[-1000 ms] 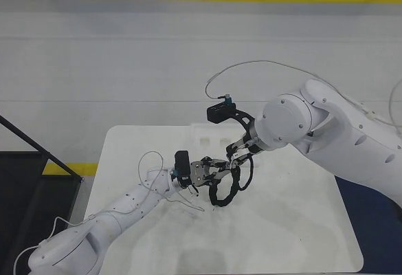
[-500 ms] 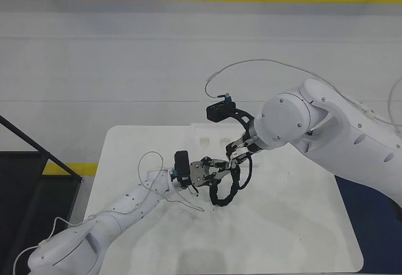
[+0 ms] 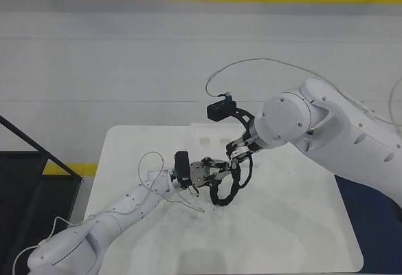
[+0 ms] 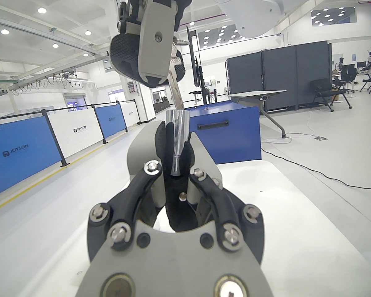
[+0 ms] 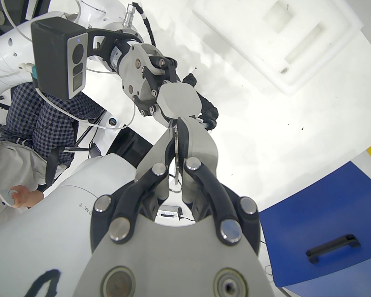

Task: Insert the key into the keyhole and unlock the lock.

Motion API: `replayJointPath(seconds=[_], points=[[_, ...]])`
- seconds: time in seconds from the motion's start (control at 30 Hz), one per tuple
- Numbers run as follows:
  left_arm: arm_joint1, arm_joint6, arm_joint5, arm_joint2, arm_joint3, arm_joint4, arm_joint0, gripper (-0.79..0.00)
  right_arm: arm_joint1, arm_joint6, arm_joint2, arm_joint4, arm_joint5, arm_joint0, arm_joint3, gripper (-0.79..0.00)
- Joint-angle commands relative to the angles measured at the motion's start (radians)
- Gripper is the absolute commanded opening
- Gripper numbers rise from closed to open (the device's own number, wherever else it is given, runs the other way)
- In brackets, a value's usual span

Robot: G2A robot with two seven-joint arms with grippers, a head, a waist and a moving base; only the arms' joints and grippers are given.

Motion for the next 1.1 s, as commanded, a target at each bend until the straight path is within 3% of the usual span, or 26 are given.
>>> replayJointPath(seconds=[0.0,0.93,0.97,1.0,1.03,1.07], points=[[0.000,-0.001,-0.001,0.001,-0.001,0.000,-0.001,-0.785,-0.001,0.002,0.001,-0.002,-0.002,0.000,0.000,-0.785],[0.002,0.001,0.001,0.022,-0.005,-0.034,-0.008,-0.785,-0.025,0.018,0.010,-0.023,-0.018,-0.012,0.028,-0.785],[0.002,0.000,0.000,0.023,-0.005,-0.035,-0.008,-0.785,-0.026,0.019,0.010,-0.024,-0.019,-0.012,0.029,-0.708],[0.003,-0.001,-0.001,0.024,-0.005,-0.036,-0.009,-0.785,-0.027,0.019,0.010,-0.026,-0.019,-0.012,0.031,-0.511],[0.003,-0.001,-0.001,0.025,-0.006,-0.037,-0.010,-0.785,-0.028,0.019,0.010,-0.028,-0.019,-0.012,0.031,-0.369],[0.003,-0.001,-0.001,0.026,-0.006,-0.038,-0.010,-0.785,-0.029,0.019,0.011,-0.027,-0.019,-0.012,0.031,-0.160]])
